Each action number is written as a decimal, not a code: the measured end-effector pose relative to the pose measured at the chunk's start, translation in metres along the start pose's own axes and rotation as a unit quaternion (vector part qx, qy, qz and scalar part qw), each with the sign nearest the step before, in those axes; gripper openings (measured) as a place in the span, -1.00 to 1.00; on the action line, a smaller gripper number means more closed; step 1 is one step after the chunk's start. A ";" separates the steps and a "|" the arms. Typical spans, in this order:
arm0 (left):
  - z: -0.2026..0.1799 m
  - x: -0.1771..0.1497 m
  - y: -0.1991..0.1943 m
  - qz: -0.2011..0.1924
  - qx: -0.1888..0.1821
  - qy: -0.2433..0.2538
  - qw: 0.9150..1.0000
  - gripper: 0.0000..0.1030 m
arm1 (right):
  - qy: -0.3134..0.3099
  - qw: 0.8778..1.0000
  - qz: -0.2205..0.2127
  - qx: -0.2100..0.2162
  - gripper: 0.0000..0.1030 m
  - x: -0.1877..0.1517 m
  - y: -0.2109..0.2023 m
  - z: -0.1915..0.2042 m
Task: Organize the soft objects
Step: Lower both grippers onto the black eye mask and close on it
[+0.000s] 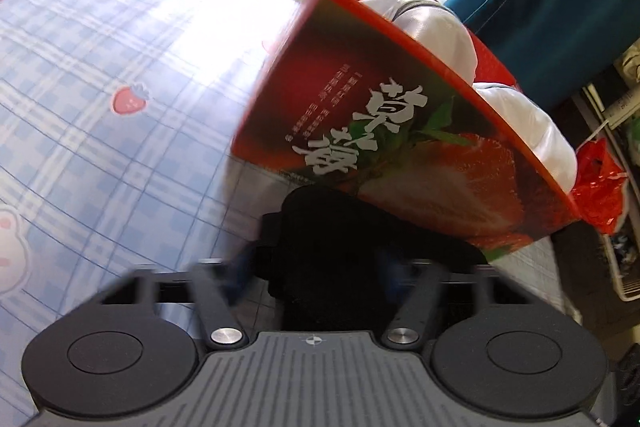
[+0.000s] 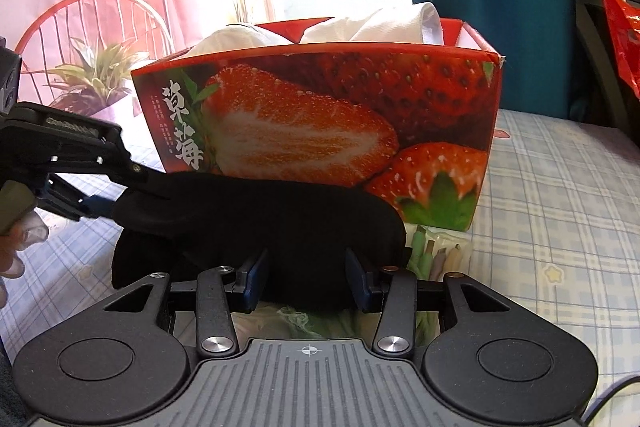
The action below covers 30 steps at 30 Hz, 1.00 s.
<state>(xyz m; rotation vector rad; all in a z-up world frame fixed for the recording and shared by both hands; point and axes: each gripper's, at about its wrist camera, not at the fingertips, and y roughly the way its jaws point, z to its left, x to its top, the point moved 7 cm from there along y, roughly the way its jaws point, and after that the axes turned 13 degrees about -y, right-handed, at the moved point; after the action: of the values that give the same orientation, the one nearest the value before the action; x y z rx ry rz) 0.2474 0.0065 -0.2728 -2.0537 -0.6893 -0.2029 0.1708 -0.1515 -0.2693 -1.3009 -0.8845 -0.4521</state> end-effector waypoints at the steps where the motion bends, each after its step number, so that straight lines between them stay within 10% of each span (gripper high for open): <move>1: -0.003 -0.005 -0.003 -0.009 0.009 0.017 1.000 -0.45 | 0.003 1.000 0.000 0.002 -0.20 0.000 -0.001 0.000; 10: -0.007 -0.033 -0.040 -0.075 -0.003 0.099 0.992 -0.62 | 0.043 0.999 -0.011 0.012 -0.03 0.004 -0.012 -0.014; 25: 0.023 -0.052 -0.035 -0.060 0.000 0.068 0.996 -0.52 | 0.092 0.995 -0.008 0.035 -0.05 0.010 -0.001 -0.028; 30: 0.029 -0.051 -0.031 -0.060 -0.016 0.047 0.997 -0.52 | 0.149 0.987 -0.025 0.055 -0.61 0.018 -0.004 -0.033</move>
<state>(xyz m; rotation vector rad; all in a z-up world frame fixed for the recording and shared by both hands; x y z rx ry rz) 0.1846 0.0226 -0.2867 -2.0212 -0.7567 -0.3799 0.1884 -0.1811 -0.2533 -1.0772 -0.6832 -0.6113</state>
